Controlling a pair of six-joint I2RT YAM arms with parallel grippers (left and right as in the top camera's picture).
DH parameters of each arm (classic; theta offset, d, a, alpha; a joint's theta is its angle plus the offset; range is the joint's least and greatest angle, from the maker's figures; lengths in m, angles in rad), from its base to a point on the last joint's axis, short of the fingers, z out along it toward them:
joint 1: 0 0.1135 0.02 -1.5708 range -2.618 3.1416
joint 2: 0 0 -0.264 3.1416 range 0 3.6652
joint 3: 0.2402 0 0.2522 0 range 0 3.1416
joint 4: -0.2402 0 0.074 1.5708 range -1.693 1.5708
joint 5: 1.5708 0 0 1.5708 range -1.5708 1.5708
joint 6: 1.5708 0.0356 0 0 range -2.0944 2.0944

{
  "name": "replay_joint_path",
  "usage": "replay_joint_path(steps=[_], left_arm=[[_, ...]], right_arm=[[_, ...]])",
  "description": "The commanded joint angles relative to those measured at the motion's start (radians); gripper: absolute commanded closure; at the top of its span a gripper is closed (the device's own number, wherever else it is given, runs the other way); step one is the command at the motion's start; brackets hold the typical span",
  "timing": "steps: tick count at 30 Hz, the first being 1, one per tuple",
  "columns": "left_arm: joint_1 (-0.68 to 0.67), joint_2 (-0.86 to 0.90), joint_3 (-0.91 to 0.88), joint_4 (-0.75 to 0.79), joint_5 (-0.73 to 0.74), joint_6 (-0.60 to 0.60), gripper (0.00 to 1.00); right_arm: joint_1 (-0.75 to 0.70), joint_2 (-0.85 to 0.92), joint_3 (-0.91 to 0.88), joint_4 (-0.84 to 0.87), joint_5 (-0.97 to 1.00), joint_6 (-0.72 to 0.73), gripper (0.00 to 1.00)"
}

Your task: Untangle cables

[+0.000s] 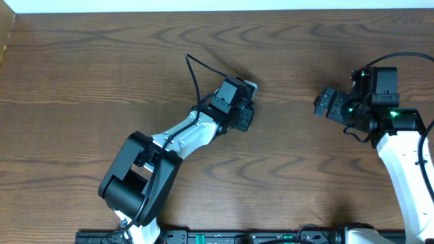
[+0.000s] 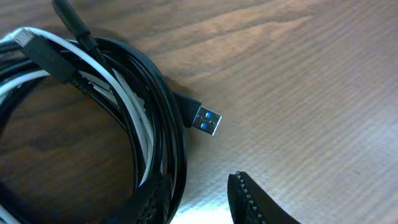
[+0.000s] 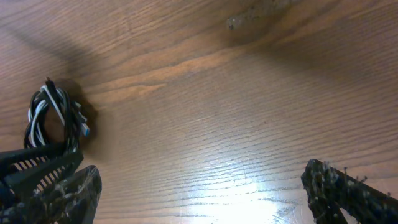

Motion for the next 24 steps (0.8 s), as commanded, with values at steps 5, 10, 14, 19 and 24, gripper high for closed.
replay_joint_path(steps=[5, 10, 14, 19, 24], left_arm=[[-0.001, 0.018, 0.007, 0.006, -0.060, 0.034, 0.65], [-0.001, 0.023, 0.007, 0.002, -0.063, 0.038, 0.65], [-0.001, 0.036, 0.007, 0.002, -0.066, 0.037, 0.92], [-0.001, 0.028, 0.009, 0.002, -0.066, 0.015, 0.93], [-0.002, -0.050, 0.009, 0.001, -0.063, -0.016, 0.93]], right_arm=[[0.010, -0.005, -0.003, -0.001, 0.005, -0.020, 0.01], [0.010, -0.005, -0.003, -0.002, 0.003, -0.020, 0.01], [0.010, -0.005, -0.003, -0.002, 0.003, -0.020, 0.01], [0.010, -0.005, -0.003, -0.002, 0.003, -0.022, 0.01], [0.010, -0.005, -0.004, -0.002, 0.003, -0.028, 0.01]])
